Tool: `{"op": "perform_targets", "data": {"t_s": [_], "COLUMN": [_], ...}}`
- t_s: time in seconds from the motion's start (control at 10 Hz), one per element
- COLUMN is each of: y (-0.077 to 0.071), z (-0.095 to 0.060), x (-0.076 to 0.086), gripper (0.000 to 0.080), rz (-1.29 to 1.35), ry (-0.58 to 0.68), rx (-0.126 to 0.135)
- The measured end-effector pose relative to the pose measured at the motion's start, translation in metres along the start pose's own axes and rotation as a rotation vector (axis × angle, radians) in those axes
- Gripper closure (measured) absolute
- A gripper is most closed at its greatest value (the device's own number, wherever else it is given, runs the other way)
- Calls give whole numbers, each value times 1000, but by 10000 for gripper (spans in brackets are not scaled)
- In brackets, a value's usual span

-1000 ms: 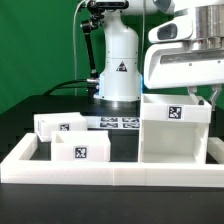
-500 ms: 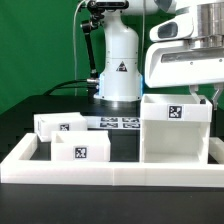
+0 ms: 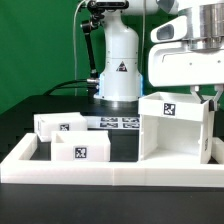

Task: Assemble drawer

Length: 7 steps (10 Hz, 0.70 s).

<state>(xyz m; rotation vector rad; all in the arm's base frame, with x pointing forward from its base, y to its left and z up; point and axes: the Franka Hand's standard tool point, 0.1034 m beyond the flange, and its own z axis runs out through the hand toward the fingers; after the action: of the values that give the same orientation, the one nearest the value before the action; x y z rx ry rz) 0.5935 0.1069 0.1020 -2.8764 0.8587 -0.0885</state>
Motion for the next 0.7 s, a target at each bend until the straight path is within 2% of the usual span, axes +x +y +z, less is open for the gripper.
{"op": "perform_targets", "data": {"t_s": [0.7], "y": [1], "z": [-2], "x": [5], "gripper": [758], "rz": [431], "ry": [1], "rx": [13]}}
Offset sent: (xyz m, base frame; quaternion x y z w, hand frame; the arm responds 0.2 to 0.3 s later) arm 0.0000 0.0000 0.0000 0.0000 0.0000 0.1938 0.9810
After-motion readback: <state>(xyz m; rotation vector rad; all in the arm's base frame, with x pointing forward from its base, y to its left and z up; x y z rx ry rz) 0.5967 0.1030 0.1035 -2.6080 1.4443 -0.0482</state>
